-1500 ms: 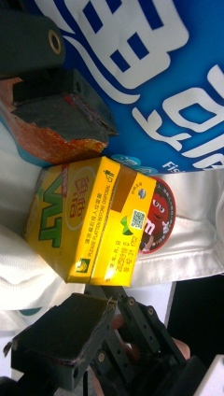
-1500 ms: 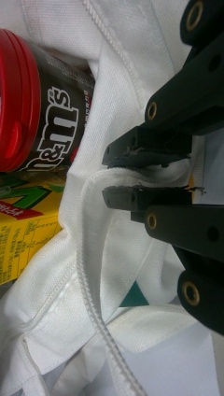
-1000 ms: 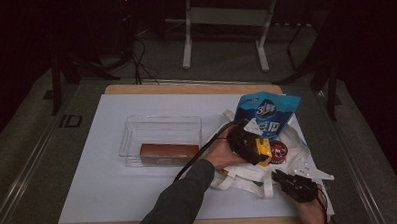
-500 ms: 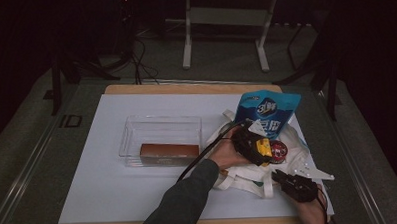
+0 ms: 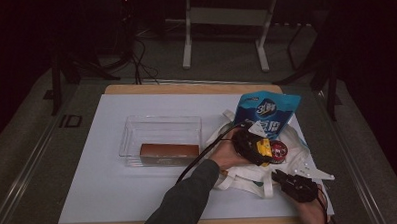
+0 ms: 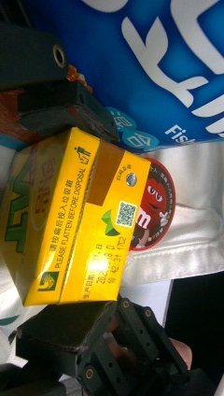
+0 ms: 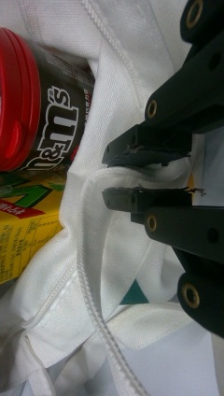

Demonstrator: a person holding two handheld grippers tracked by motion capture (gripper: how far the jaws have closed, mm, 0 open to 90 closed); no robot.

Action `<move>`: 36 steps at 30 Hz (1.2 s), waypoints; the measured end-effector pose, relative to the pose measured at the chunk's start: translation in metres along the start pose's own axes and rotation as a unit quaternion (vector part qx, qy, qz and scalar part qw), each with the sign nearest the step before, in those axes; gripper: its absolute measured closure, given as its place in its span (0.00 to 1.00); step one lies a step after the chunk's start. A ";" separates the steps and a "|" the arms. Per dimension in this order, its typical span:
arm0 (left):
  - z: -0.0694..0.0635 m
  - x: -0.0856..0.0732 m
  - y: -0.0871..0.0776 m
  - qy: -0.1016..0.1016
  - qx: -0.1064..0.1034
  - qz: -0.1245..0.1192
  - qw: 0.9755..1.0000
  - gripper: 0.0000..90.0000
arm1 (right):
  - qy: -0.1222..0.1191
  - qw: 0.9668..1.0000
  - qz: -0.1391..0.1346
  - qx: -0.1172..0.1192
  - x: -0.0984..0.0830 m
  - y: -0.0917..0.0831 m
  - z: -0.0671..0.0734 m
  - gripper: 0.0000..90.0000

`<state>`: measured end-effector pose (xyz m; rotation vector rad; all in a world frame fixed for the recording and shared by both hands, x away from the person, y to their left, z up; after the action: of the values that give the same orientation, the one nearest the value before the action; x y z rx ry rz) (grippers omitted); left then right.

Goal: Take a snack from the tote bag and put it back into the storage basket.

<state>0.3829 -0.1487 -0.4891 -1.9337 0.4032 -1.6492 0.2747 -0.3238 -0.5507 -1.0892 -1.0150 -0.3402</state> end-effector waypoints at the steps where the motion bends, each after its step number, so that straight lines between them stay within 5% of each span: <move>1: 0.000 0.000 0.000 0.001 0.001 0.001 1.000 0.22 | 0.000 1.000 0.000 0.000 0.000 0.000 0.000 0.85; 21: -0.007 -0.007 0.006 0.034 0.032 0.025 0.999 0.22 | 0.001 1.000 -0.001 0.003 0.000 0.000 0.000 0.85; 36: -0.007 -0.012 -0.001 0.036 0.046 0.036 0.998 0.31 | 0.000 1.000 -0.001 0.006 0.000 0.000 0.000 0.83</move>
<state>0.3734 -0.1430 -0.4976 -1.7759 0.4119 -1.6666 0.2746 -0.3243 -0.5507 -1.0778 -1.0176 -0.3366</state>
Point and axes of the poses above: each handheld gripper's, and its own axes: y roughly forward along the jaws, x roughly out of its top, z roughly to its left, the point moved 3 cm from there along y, roughly forward along the jaws, and after that the axes turned 1 degree about -y, right-handed, at the moved point
